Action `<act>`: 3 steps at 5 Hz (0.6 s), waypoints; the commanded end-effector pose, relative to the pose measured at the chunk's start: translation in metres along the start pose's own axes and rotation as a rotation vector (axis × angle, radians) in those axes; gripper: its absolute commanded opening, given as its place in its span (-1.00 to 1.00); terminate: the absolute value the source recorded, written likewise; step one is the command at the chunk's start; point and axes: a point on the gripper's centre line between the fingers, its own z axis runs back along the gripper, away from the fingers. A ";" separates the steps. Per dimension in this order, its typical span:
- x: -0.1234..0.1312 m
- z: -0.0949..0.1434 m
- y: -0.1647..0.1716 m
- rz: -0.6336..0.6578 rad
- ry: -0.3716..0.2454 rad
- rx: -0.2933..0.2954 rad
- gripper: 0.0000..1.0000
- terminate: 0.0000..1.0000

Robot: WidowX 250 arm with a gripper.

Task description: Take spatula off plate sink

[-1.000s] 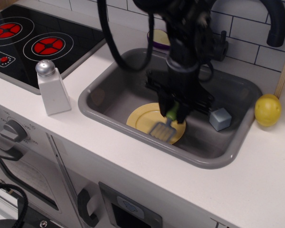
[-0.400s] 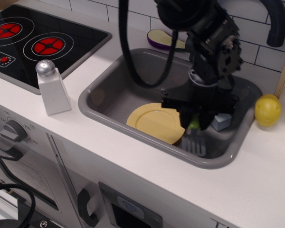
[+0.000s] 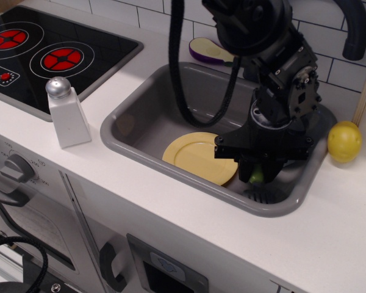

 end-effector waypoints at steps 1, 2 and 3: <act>0.006 0.002 -0.010 0.009 0.022 -0.024 1.00 -1.00; 0.005 0.010 -0.011 -0.038 0.064 -0.113 1.00 -1.00; 0.008 0.023 -0.012 -0.078 0.055 -0.136 1.00 -1.00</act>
